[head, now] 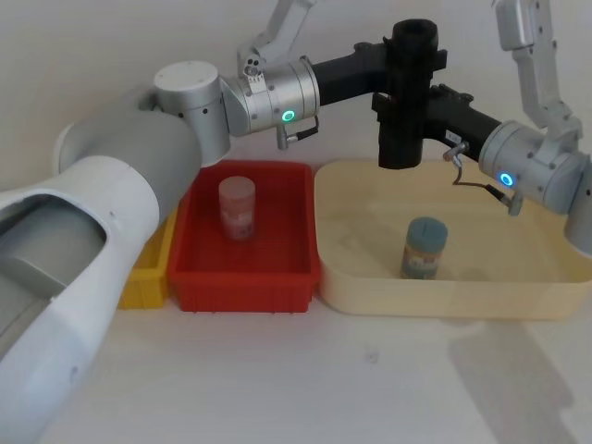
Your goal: Pick up the garbage bag with the one hand and transfer it to the other hand.
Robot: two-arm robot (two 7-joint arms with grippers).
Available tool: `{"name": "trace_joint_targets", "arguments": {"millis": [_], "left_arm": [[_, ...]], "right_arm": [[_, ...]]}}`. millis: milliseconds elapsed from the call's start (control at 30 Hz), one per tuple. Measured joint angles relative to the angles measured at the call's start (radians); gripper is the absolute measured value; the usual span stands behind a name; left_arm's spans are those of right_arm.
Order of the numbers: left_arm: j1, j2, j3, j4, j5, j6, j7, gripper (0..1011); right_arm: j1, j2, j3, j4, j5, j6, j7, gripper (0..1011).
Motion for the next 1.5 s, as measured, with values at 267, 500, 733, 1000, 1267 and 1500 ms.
{"name": "trace_joint_targets", "arguments": {"millis": [267,500,733,1000,1267,1500], "left_arm": [[0.0,0.0,0.0,0.0,0.0,0.0,0.0,390],[0.0,0.0,0.0,0.0,0.0,0.0,0.0,390],[0.0,0.0,0.0,0.0,0.0,0.0,0.0,390],[0.0,0.0,0.0,0.0,0.0,0.0,0.0,590],[0.0,0.0,0.0,0.0,0.0,0.0,0.0,821],[0.0,0.0,0.0,0.0,0.0,0.0,0.0,997]], "right_arm": [[0.008,-0.003,-0.004,0.008,-0.004,0.001,-0.004,550],[0.012,-0.005,-0.006,0.012,-0.007,0.001,-0.007,536],[0.015,-0.005,-0.006,0.015,-0.008,0.001,-0.008,536],[0.016,-0.006,-0.007,0.017,-0.009,0.001,-0.01,533],[0.008,-0.005,0.003,0.013,-0.009,0.0,-0.012,533],[-0.015,0.0,0.034,-0.003,-0.004,0.008,-0.04,533]]}}
